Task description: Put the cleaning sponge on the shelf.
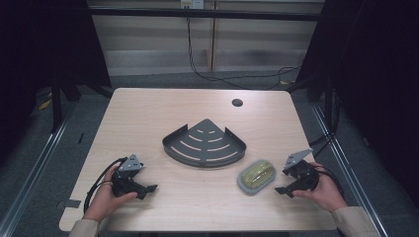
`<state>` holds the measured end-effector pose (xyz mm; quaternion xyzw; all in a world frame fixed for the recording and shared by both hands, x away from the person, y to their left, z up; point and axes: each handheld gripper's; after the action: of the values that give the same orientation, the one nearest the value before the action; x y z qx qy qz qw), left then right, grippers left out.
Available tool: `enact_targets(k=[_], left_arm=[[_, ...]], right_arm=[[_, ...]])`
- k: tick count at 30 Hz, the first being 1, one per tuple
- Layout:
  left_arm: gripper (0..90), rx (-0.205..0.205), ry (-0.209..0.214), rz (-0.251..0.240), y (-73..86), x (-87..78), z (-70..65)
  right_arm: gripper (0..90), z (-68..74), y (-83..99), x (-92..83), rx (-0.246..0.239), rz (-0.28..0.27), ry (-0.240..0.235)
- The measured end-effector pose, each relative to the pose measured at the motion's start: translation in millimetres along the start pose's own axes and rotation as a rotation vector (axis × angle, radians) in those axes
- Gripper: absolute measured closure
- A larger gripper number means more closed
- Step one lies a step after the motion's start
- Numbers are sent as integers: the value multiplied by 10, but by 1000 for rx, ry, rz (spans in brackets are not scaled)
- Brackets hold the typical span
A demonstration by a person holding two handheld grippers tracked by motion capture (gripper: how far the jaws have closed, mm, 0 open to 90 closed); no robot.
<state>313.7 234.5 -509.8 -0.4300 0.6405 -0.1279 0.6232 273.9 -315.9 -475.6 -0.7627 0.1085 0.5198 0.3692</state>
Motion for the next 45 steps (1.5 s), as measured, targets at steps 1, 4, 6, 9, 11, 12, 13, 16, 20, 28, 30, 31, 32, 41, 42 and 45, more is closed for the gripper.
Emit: enact_targets(k=[1, 4, 6, 9, 11, 12, 13, 16, 20, 28, 30, 31, 32, 41, 42, 45], left_arm=[[6, 0, 0, 0, 0, 0, 0], [6, 0, -1, 0, 0, 0, 0], [6, 0, 0, 0, 0, 0, 0], [6, 0, 0, -1, 0, 0, 0], [6, 0, 0, -1, 0, 0, 0], [6, 0, 0, 0, 0, 0, 0], [6, 0, 0, 0, 0, 0, 0], [6, 0, 0, 0, 0, 0, 0], [6, 0, 0, 0, 0, 0, 0], [5, 0, 1, -1, 0, 1, 0], [5, 0, 1, -1, 0, 1, 0], [5, 0, 1, 0, 0, 0, 0], [5, 0, 1, -1, 0, 1, 0], [5, 0, 1, -1, 0, 0, 0], [5, 0, 1, -1, 0, 1, 0], [5, 0, 0, -1, 0, 0, 1]], right_arm=[[223, 0, 0, 0, 0, 0, 0], [239, -53, -112, -111, -20, 18, -4], [239, -101, -202, -189, -62, 33, 5], [243, -154, -307, -256, -83, 28, -7], [243, -167, -391, -284, -103, 38, 2], [243, -175, -430, -290, -115, 38, 1], [243, -177, -471, -292, -124, 36, -1], [246, -173, -605, -300, -149, 36, -6], [250, -130, -773, -299, -199, 55, -20], [255, 62, -1041, -112, -302, 144, -37], [255, 85, -1062, -88, -305, 151, -32], [259, 104, -1082, -67, -313, 150, -34], [270, 126, -1100, -53, -317, 155, -44], [322, 211, -1190, 56, -381, 146, -69], [342, 229, -1197, 60, -384, 151, -74], [417, 278, -1222, 82, -426, 167, -91]])
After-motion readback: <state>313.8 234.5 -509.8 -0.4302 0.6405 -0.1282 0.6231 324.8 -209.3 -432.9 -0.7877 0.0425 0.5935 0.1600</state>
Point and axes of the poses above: each handheld gripper's, and its own axes: x roughly forward along the jaws, y roughly out of its underside, z roughly to its left, and after that the axes turned 14 degrees about y, right-handed
